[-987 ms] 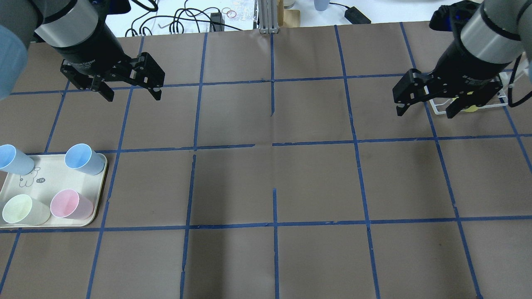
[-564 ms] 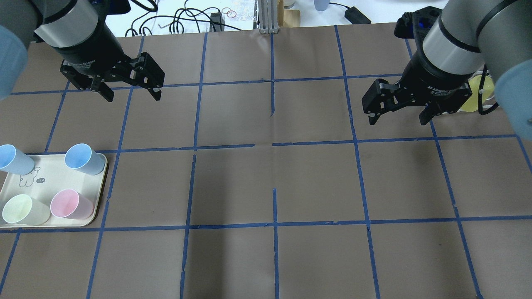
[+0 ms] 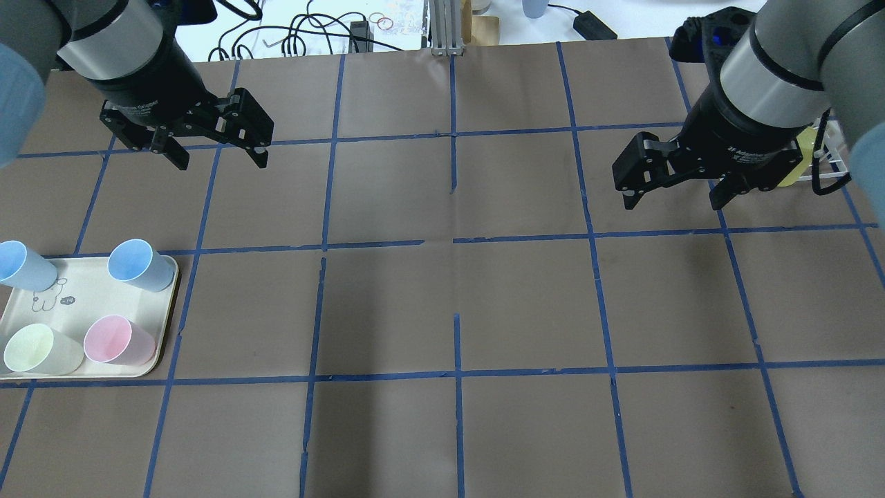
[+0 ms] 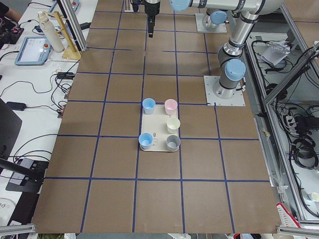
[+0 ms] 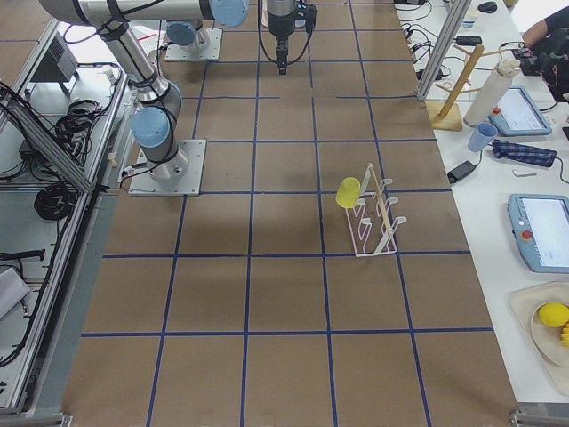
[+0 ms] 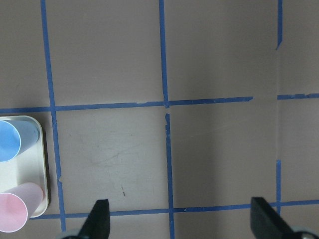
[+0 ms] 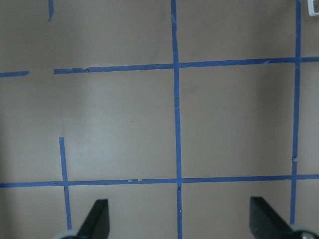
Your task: Transfer IKEA cup to right arm and place on rack
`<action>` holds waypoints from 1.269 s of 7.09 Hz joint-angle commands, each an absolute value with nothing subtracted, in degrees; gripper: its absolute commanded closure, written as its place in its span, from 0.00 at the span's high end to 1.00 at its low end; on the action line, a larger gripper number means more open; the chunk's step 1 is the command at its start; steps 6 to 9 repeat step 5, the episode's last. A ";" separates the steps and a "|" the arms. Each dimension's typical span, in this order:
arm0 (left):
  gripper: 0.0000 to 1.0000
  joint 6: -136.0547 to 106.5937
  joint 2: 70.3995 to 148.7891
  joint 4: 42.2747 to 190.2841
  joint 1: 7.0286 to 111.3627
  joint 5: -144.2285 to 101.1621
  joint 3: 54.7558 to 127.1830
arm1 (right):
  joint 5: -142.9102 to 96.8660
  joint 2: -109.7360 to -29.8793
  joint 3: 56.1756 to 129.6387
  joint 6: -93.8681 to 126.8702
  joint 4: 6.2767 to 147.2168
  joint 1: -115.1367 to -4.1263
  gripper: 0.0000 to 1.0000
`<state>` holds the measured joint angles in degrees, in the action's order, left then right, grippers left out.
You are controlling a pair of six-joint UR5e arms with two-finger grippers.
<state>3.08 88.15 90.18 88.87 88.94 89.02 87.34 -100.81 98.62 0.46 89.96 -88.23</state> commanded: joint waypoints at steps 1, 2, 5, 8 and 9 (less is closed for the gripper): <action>1.00 3.08 88.15 90.18 88.86 88.95 89.03 | 87.80 -100.81 99.05 0.61 89.91 -87.98 1.00; 1.00 3.08 88.15 90.18 88.86 88.95 89.03 | 87.80 -100.81 99.05 1.22 89.83 -87.98 1.00; 1.00 3.08 88.15 90.18 88.95 89.03 88.95 | 87.80 -100.81 99.05 1.32 89.74 -87.98 1.00; 1.00 3.08 88.15 90.18 88.95 89.03 88.95 | 87.80 -100.81 99.05 1.32 89.74 -87.98 1.00; 1.00 3.08 88.15 90.18 88.95 89.03 88.95 | 87.80 -100.81 99.05 1.32 89.74 -87.98 1.00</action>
